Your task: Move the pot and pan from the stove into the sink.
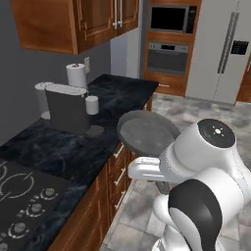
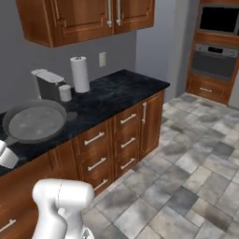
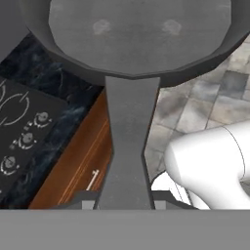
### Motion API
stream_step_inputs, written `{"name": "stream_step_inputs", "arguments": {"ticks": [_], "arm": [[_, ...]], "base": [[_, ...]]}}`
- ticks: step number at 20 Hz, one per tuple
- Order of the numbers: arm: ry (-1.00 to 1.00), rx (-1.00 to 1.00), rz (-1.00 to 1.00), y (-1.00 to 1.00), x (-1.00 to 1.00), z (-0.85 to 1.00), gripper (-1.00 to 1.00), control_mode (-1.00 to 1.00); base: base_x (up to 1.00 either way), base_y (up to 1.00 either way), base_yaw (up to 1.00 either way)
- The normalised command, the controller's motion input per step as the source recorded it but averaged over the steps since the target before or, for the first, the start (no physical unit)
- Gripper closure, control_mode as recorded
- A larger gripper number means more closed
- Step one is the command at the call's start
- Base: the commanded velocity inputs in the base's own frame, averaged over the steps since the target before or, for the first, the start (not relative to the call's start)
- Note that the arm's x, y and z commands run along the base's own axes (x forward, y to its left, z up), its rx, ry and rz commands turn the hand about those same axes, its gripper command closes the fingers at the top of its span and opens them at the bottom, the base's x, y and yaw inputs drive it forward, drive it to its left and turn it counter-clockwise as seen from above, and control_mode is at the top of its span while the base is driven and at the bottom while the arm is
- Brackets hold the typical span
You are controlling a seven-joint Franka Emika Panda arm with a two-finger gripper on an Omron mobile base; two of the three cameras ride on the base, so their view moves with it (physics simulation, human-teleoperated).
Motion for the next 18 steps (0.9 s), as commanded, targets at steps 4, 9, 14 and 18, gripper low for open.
{"name": "stream_step_inputs", "arguments": {"ticks": [4, 9, 14, 18], "arm": [[0.00, 0.00, 0.00, 0.00, 0.00, 0.00, 1.00, 1.00], [0.00, 0.00, 0.00, 0.00, 0.00, 0.00, 1.00, 1.00], [0.00, 0.00, 0.00, 0.00, 0.00, 0.00, 1.00, 1.00], [0.00, 0.00, 0.00, 0.00, 0.00, 0.00, 1.00, 1.00]], "base": [[0.00, -0.12, -0.49], [0.00, -0.12, -0.49], [0.00, -0.12, -0.49], [0.00, -0.12, -0.49]]}}
